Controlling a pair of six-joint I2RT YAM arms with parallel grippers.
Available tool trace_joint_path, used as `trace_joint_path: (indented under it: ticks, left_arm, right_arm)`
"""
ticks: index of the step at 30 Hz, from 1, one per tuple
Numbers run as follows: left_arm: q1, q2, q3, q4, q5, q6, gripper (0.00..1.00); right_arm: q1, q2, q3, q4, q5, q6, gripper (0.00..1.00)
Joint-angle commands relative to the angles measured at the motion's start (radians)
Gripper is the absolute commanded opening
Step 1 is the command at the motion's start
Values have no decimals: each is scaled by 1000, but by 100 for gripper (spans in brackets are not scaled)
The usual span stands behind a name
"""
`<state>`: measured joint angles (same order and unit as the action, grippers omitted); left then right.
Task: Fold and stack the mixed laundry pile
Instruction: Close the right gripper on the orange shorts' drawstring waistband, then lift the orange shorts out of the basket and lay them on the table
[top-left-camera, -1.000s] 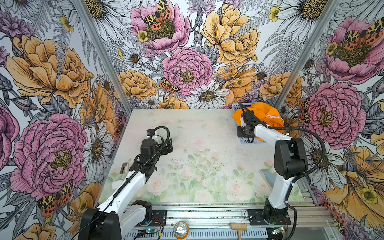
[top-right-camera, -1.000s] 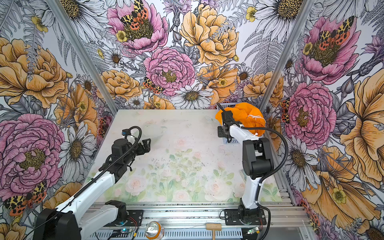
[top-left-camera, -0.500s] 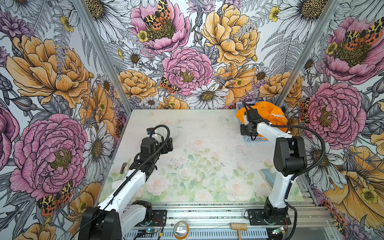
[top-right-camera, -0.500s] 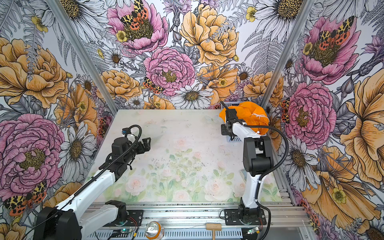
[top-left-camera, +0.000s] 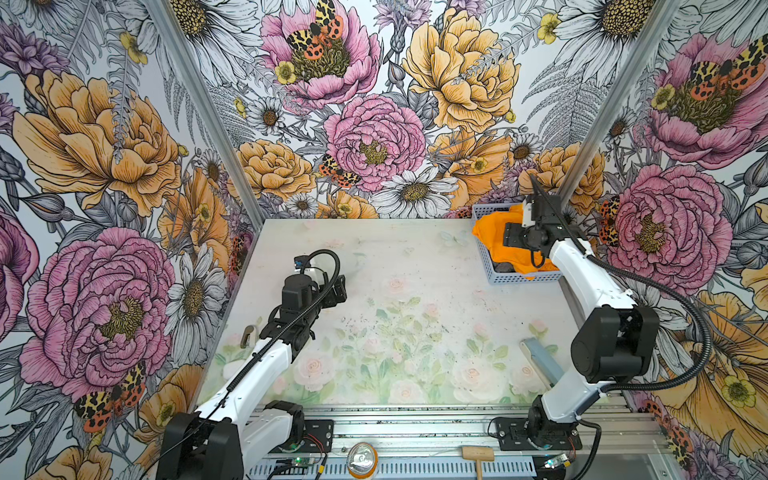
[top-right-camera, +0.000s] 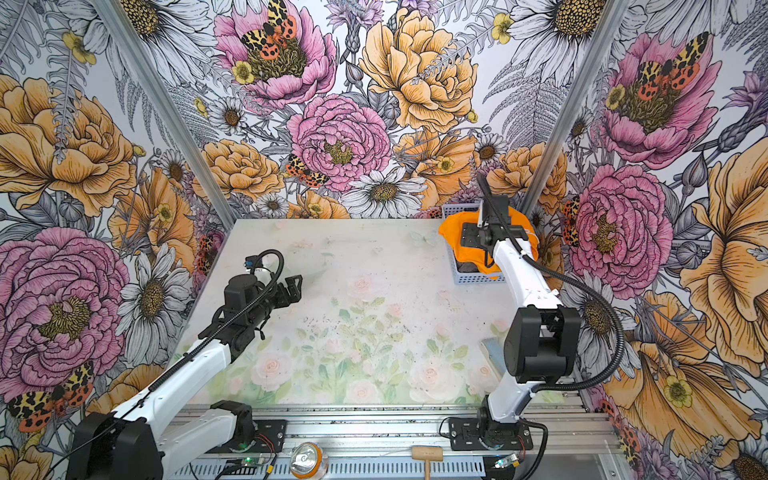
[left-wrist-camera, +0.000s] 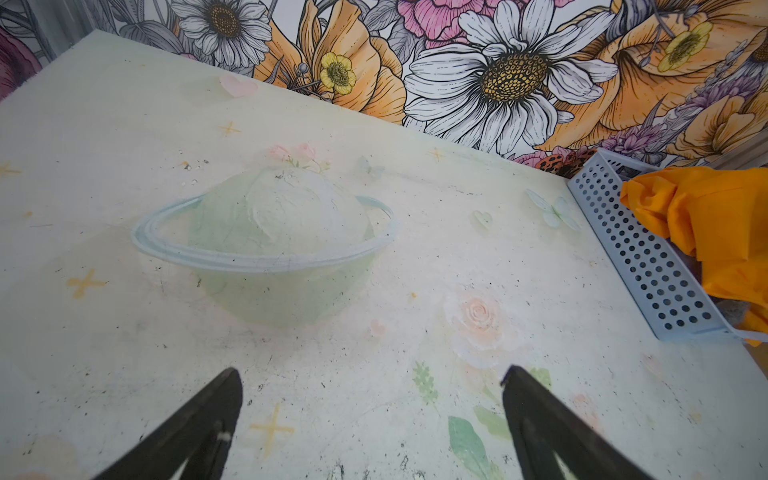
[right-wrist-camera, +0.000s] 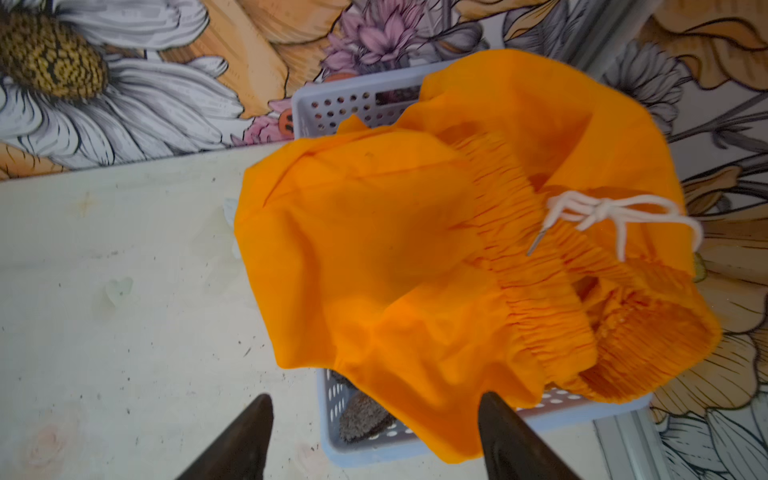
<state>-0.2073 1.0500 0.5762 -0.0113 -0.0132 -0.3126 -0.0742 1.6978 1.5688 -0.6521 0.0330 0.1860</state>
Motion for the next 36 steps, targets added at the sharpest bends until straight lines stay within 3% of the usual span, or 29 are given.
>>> trace_joint_path:
  ticks: [1, 8, 10, 12, 16, 20, 29, 36]
  left_arm:
    - [-9, 8, 17, 20, 7, -10, 99]
    - [-7, 4, -1, 20, 7, -5, 99]
    - [-7, -1, -7, 22, 4, -5, 99]
    - [-5, -6, -13, 20, 2, -5, 99]
    - [-1, -27, -24, 11, -2, -2, 99]
    - [3, -42, -32, 10, -8, -1, 99]
    - [5, -54, -15, 9, 6, -5, 99]
    - [3, -91, 15, -23, 7, -3, 99]
  right_arm:
    - [-73, 66, 28, -14, 2, 61, 81]
    - [-137, 261, 146, -15, -39, 96, 82]
    - [-149, 327, 177, -15, -66, 110, 75]
    - [-160, 370, 198, -15, -104, 121, 64]
    - [-161, 372, 206, -13, -161, 139, 21]
    - [-151, 296, 188, -11, -175, 142, 0]
    - [-121, 17, 176, -13, -242, 160, 0]
    - [-32, -154, 272, -15, -291, 137, 0]
